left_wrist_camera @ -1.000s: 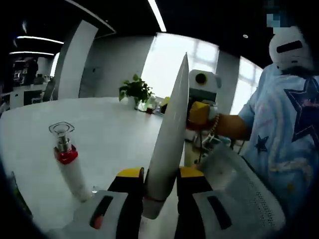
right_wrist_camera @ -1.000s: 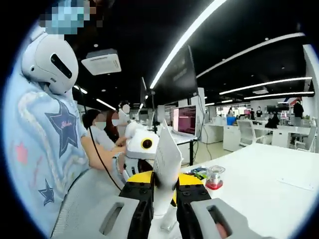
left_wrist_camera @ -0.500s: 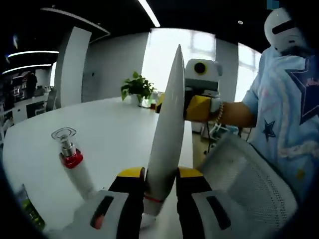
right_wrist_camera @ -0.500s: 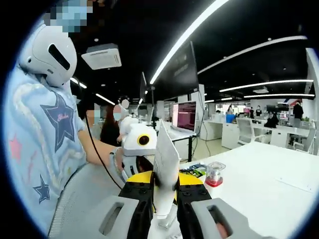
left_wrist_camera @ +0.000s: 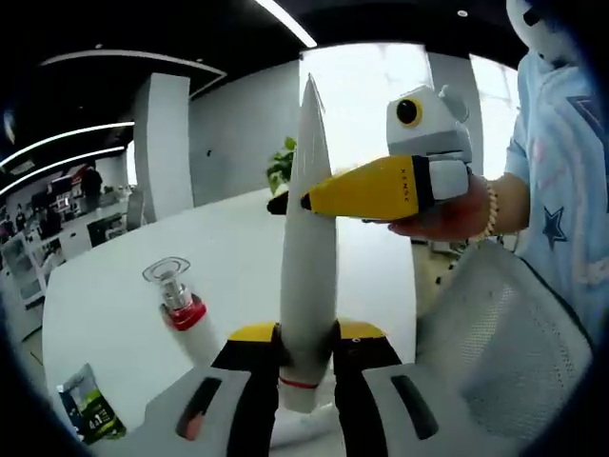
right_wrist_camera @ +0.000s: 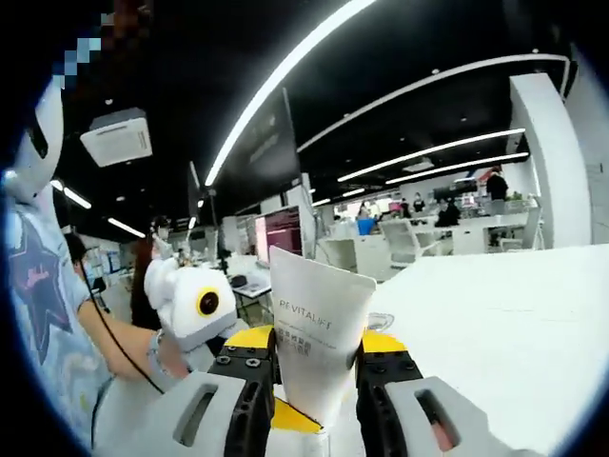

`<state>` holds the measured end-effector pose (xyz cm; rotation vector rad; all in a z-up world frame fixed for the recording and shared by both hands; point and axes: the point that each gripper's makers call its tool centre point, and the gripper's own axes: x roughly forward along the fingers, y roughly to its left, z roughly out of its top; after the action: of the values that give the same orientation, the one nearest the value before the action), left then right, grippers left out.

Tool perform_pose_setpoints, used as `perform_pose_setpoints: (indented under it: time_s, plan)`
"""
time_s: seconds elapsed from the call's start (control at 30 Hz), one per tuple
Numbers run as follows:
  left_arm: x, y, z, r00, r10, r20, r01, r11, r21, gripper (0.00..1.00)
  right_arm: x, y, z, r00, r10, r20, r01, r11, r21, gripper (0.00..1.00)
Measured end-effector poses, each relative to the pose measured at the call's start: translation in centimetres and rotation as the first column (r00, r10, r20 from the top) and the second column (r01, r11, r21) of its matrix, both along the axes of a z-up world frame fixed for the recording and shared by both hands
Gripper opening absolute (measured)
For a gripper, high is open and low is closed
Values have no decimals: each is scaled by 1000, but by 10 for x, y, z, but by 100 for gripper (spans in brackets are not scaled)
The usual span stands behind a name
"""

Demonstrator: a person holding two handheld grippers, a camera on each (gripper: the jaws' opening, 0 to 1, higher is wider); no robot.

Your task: Arrange the skincare products in the storage area until every visible bottle or jar stands upright without overlapping.

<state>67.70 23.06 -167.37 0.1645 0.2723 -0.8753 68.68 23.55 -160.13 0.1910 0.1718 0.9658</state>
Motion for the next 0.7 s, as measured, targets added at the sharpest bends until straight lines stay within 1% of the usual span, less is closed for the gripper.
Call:
perform_pose_setpoints:
  time_s: [0.03,0.1,0.17,0.23,0.3,0.33,0.43,0.5,0.57,0.63,0.67,0.7]
  plan:
    - [3,4,0,1000,26,6,-26,1000,9,17,1,2,-1,1000,-14,-21,14,1000,9,30]
    - [5,7,0,999,47,19,-48,999,26,17,4,4,-2,999,-35,-31,35,999,16,30]
    - [7,10,-1,997,70,30,-71,996,45,17,8,6,-4,995,-70,-76,74,996,43,31]
    - [9,13,-2,995,85,48,-88,993,78,16,10,8,-6,994,-84,-76,87,996,32,32]
    - [9,14,-2,995,90,50,-94,992,84,16,12,9,-8,991,-109,-76,112,993,33,32]
    - [10,15,-3,994,94,50,-98,991,92,17,13,10,-9,989,-111,-98,115,993,31,32]
    - [10,16,-9,995,97,23,-99,990,105,17,13,11,-16,989,-95,-115,92,995,-33,31]
    - [10,12,-11,996,92,-7,-91,993,81,18,14,10,-16,990,-96,-107,93,995,-32,29]
    - [10,12,-11,996,92,-15,-91,993,71,18,14,10,-16,991,-86,-104,82,996,-46,29]
    - [10,11,-11,995,94,-35,-92,994,52,19,14,9,-17,991,-76,-108,70,996,-58,28]
    - [8,9,-11,995,84,-57,-82,996,24,19,15,9,-17,991,-76,-109,69,996,-60,28]
    - [8,9,-11,994,85,-69,-85,996,13,20,16,8,-18,991,-75,-115,68,996,-66,28]
